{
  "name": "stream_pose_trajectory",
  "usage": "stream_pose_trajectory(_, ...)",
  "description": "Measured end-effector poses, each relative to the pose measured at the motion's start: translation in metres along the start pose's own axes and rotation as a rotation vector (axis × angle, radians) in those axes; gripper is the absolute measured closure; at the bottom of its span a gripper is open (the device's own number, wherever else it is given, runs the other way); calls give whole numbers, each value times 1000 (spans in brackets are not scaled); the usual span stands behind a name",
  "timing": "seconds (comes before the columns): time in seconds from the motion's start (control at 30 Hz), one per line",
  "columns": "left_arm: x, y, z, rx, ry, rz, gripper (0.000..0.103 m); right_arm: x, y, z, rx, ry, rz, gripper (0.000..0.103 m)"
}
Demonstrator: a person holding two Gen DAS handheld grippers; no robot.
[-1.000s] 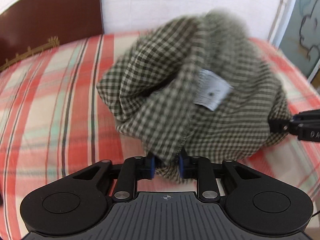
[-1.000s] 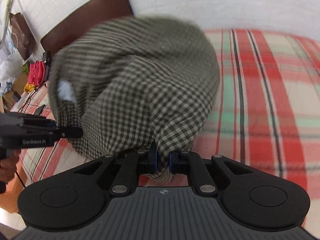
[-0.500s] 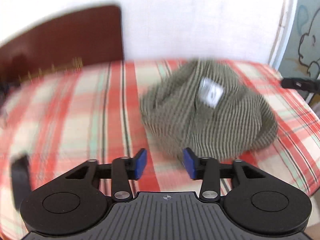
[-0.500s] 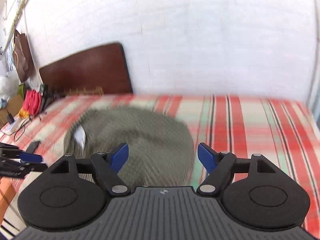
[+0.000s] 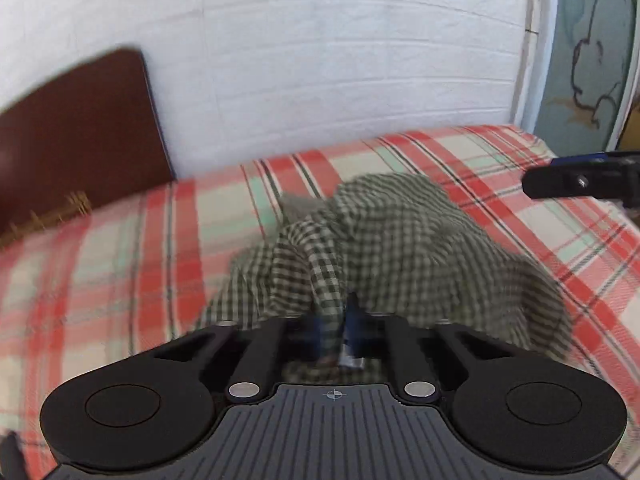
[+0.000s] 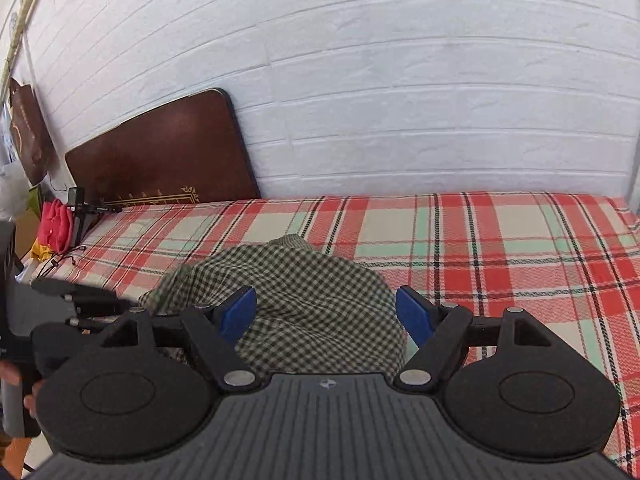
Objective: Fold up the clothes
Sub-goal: 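Pull the shirt away from the headboard and release it with both grippers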
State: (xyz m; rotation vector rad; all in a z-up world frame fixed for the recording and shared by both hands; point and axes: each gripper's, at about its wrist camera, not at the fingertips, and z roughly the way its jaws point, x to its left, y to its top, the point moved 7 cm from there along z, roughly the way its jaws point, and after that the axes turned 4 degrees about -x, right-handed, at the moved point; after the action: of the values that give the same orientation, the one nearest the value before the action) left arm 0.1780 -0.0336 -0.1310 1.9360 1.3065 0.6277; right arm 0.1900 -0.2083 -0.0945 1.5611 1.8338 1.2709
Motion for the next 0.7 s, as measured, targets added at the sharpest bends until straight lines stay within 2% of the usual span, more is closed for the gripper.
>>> stream_pose_trajectory(0.13,-18,-28,-41,-25,-112,6,99,8,1,19,36,43,8,22)
stream_pose_trajectory(0.23,-29,-53,-62,3,-157,4,96,22,0,33,59,76,6,20)
stream_pose_trajectory(0.43,-27,-94,-62,95,-156,-76,94,35,1,42,62,83,7,13)
stream_pose_trajectory(0.57,-27,-103,-57,108,-157,-104,94,32,2,44,55,30,-11,9)
stream_pose_trajectory(0.63,-25,-103,-54,109,-159,-110,94,32,0,38,65,59,1,8)
stream_pose_trajectory(0.67,-24,-103,-53,109,-160,-112,94,33,-2,35,70,73,7,8)
stream_pose_trajectory(0.7,-24,-102,-53,109,-157,-113,94,33,-3,32,75,87,13,18)
